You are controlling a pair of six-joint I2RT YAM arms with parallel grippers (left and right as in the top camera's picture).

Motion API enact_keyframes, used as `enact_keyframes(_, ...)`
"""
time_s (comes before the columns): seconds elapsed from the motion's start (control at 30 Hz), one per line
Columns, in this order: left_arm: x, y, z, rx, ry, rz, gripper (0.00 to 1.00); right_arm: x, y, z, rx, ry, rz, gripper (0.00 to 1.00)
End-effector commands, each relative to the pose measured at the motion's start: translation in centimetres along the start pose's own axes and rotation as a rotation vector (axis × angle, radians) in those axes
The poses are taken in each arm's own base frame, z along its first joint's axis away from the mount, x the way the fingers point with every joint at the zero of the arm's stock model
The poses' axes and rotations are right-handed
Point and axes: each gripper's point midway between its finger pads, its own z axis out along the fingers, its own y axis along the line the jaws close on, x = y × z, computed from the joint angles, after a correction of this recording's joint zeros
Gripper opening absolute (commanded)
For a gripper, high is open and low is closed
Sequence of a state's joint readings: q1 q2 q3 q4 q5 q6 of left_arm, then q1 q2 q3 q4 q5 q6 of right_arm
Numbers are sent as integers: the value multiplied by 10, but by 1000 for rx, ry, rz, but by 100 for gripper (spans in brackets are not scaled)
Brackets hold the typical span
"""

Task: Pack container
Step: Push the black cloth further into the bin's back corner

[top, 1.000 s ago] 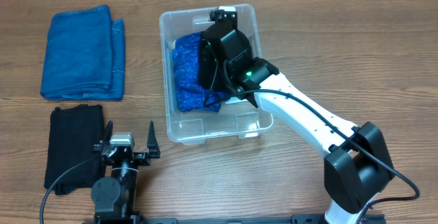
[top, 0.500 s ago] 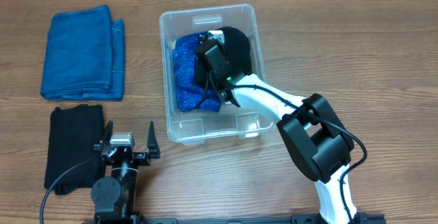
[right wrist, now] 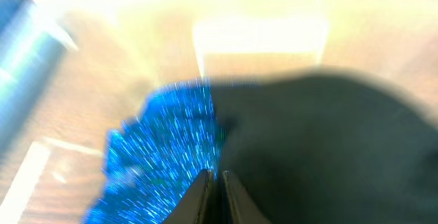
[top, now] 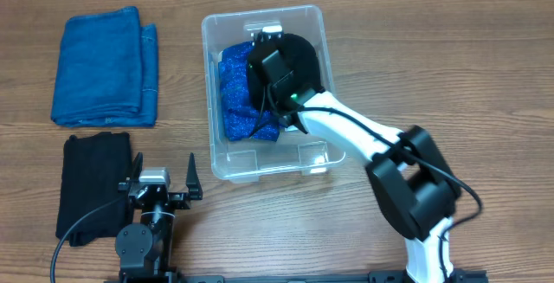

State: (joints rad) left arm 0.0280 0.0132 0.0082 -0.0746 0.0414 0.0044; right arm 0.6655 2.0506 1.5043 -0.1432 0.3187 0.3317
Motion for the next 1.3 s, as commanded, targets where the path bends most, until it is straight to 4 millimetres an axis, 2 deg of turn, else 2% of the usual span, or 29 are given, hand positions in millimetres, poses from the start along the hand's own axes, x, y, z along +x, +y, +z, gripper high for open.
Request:
enact_keyframes(0.0,0,1,0,-6,-4,18,100,-67,-1,-38,-10,-145,35,10)
enact_keyframes(0.07,0,1,0,-6,-4,18,100,-64,-7,-34,2,-133,36,10)
enact_keyframes(0.17,0,1,0,-6,-4,18,100,-47,-11,-20,2,-84,28,9)
enact_keyframes(0.3,0,1,0,-6,-4,18,100,-16,-10,5,-16,-9,23,9)
enact_keyframes(0.5,0,1,0,-6,-4,18,100,30,-20,39,23,77,26,9)
enact_keyframes(0.63,0,1,0,-6,-4,18,100,51,-26,49,41,121,13,9)
enact_keyframes(0.7,0,1,0,-6,-4,18,100,53,-27,50,45,127,11,9)
enact_keyframes(0.77,0,1,0,-6,-4,18,100,47,-25,48,39,111,15,9)
enact_keyframes(0.9,0,1,0,-6,-4,18,100,16,-22,33,39,38,20,9)
enact_keyframes(1.03,0,1,0,-6,-4,18,100,-33,-23,-1,55,-73,20,9)
enact_keyframes(1.13,0,1,0,-6,-4,18,100,-70,-20,-35,33,-145,40,9)
enact_keyframes(1.2,0,1,0,-6,-4,18,100,-84,-20,-55,25,-164,47,10)
enact_keyframes(1.27,0,1,0,-6,-4,18,100,-85,-23,-69,33,-143,45,10)
